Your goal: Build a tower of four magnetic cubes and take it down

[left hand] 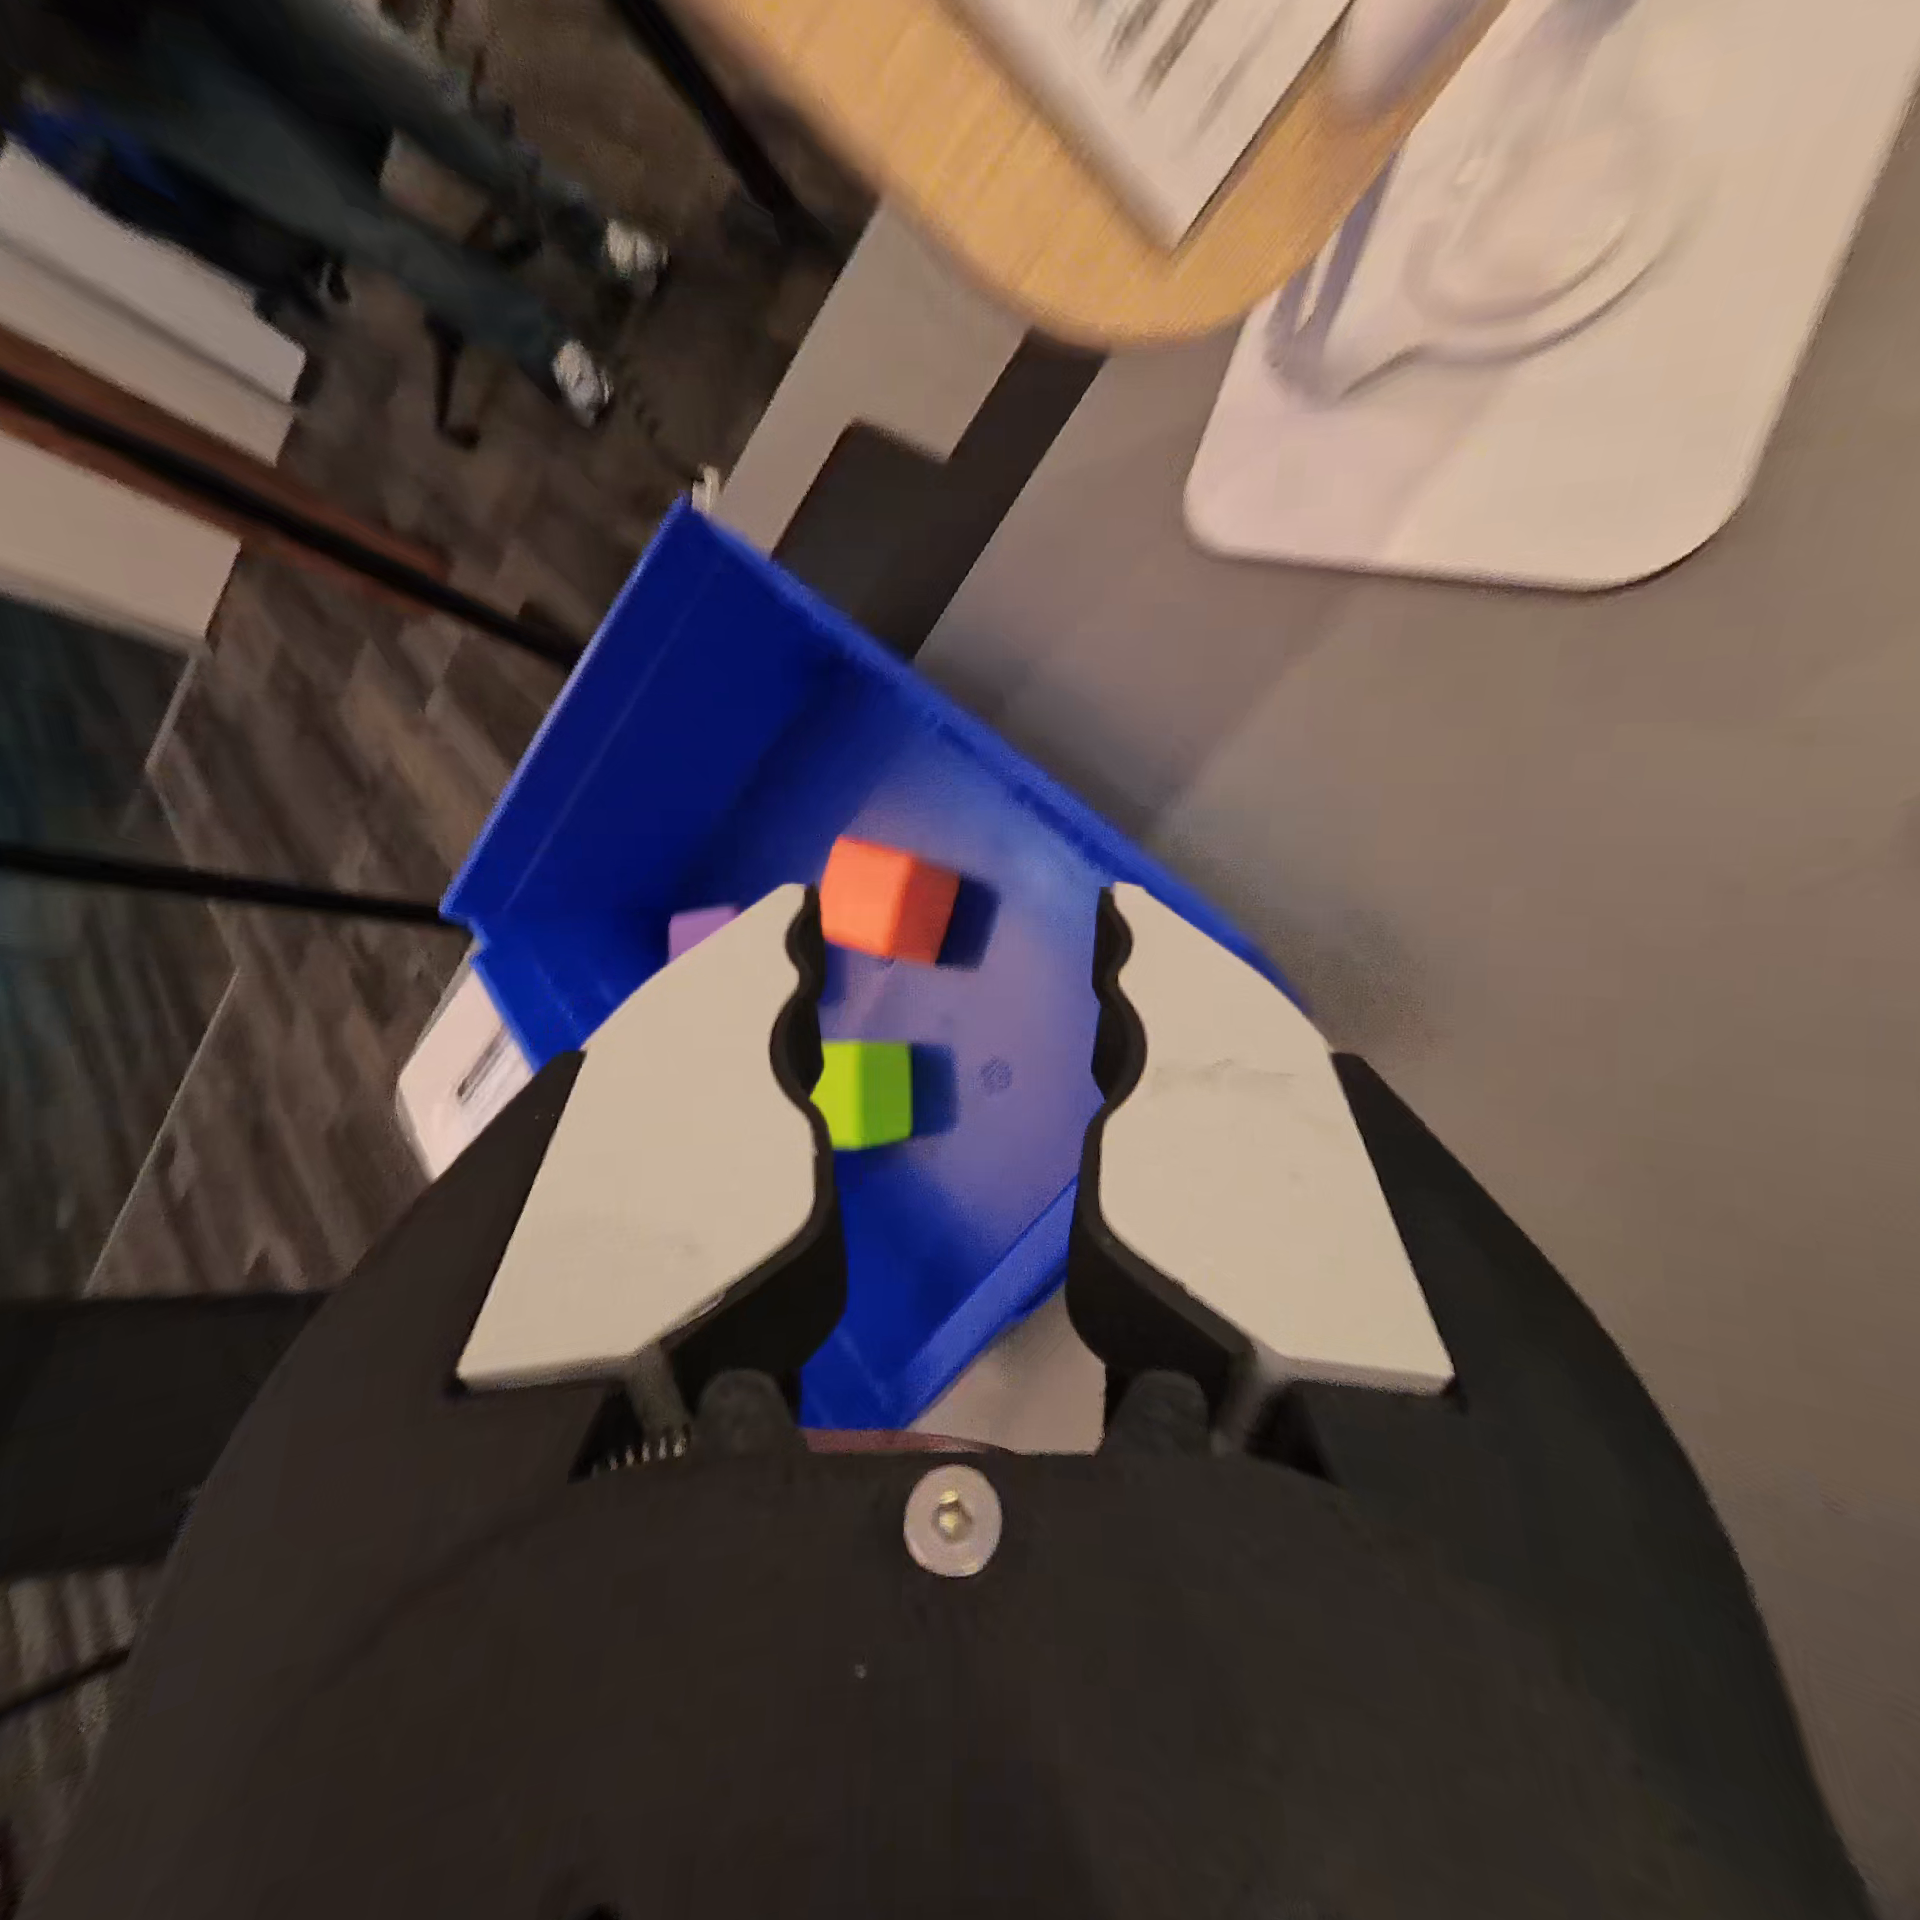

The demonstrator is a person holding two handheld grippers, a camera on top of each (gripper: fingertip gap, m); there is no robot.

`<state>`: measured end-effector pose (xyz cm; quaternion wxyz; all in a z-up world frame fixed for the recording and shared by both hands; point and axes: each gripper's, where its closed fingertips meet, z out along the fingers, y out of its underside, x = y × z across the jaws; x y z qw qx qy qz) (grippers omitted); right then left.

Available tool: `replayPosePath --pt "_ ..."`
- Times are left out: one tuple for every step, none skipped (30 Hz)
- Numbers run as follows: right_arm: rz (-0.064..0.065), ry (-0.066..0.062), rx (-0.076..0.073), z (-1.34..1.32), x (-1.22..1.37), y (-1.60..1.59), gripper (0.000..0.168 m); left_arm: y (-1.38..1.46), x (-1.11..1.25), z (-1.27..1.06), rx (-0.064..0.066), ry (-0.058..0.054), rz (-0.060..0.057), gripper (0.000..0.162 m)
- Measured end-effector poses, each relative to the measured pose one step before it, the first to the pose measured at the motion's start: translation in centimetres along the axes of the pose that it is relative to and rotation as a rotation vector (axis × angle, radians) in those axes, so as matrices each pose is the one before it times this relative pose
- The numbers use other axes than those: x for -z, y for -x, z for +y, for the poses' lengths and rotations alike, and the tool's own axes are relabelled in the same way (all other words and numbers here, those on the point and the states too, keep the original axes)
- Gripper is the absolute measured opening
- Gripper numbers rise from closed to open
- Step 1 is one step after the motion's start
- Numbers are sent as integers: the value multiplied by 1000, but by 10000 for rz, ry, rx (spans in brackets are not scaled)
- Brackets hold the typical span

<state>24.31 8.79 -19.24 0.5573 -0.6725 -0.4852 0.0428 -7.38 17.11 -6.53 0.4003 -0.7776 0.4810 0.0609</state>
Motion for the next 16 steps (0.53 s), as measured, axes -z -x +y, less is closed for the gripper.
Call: replayPosePath --pt "-7 10 1 9 -16 17 12 919 -588 1362 -19 350 -147 51" --pt "-7 9 6 14 -10 9 12 876 -715 1487 43 491 -147 51" --pt "-4 0 13 -1 4 20 12 472 -819 1227 90 413 104 52" --pt "-3 1 17 -5 -1 21 12 187 -790 717 -38 96 230 53" --pt "0 7 13 4 -4 14 12 503 -757 596 9 41 20 52" --pt "1 1 5 8 4 7 12 597 -815 823 53 283 -49 52" --pt "-3 -2 -1 -3 -2 5 12 265 -833 762 -60 274 88 54" --pt "-8 1 -7 0 3 -2 12 285 -761 561 3 177 60 54" --pt "-7 5 -8 14 -5 -4 12 505 -709 613 59 253 -73 54" --pt "-7 2 -5 4 -5 5 12 263 -745 695 -69 297 44 54" --pt "-9 2 -1 2 1 12 12 -8 -756 568 -47 196 201 54" --pt "-7 4 4 0 -3 11 12 151 -755 349 66 93 132 54" --pt "-6 8 13 13 -7 26 12 151 -775 315 16 76 130 54" --pt "-8 12 22 12 -10 27 12 -147 -786 353 -23 119 294 55" --pt "-4 8 19 6 -6 31 12 -28 -744 295 8 112 202 56" --pt "0 3 11 6 -11 19 12 452 -647 404 69 229 -108 56"
